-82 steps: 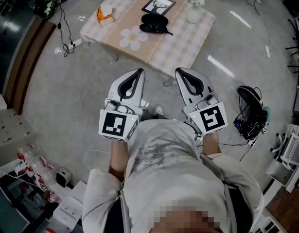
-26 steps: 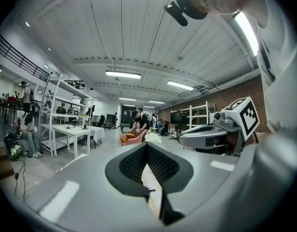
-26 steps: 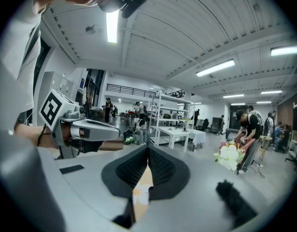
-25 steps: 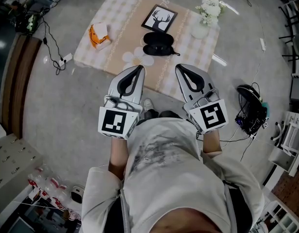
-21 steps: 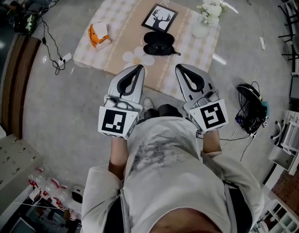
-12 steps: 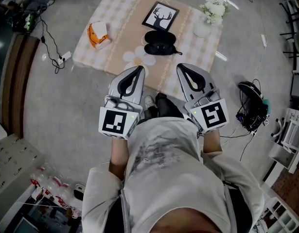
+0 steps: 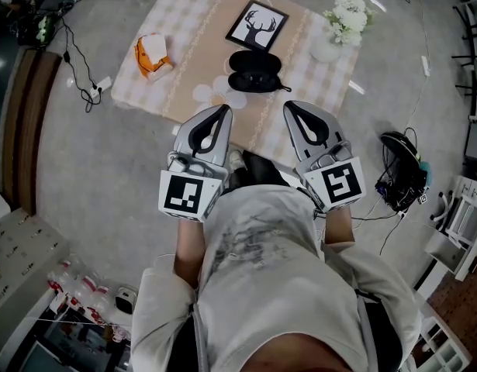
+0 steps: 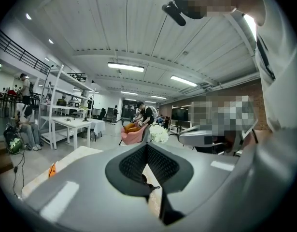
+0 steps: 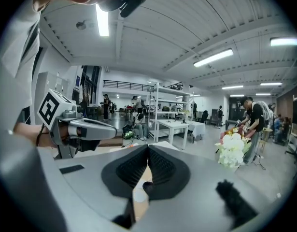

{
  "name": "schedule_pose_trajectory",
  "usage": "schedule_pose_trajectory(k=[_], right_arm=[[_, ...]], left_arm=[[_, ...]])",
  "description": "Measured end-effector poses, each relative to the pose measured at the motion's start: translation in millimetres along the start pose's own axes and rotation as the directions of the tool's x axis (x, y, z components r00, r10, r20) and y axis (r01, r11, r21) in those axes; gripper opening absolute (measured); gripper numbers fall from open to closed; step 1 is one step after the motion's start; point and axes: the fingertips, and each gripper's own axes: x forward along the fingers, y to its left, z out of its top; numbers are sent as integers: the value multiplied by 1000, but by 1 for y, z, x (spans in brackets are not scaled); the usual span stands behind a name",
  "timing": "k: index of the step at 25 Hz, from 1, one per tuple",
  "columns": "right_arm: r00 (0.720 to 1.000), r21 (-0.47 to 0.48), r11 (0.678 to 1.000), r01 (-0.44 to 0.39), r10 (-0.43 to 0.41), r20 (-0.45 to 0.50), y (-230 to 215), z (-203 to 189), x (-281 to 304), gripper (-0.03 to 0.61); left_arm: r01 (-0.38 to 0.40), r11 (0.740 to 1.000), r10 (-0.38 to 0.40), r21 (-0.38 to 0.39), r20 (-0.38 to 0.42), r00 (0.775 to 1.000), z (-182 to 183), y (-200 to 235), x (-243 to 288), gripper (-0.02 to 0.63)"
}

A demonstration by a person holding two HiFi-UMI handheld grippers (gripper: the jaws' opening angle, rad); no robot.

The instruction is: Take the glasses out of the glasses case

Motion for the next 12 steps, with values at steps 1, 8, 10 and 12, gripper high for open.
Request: schedule_pose_trajectory(k=[1,8,10,12], right_arm=[[1000,3,1000,-2,2,-4,-3,-2,1,17],[999,14,1000,0,0,-39,-23,-16,11,17],[999,15,1000,-2,2,-53,-27,-21,14,17],[998,24,1000,-6,7,-66,-30,-29,16,17]], left_arm=[[-1,1000,1,-2,-5,1000,-2,0,3,9],[-1,1000,1,-12,-33,999,-13,5,24,9],[-1,1000,1,-18,-42,999,-17,7,29,9],[2,1000,-3,-26,-55,998,-22,8,34,9]])
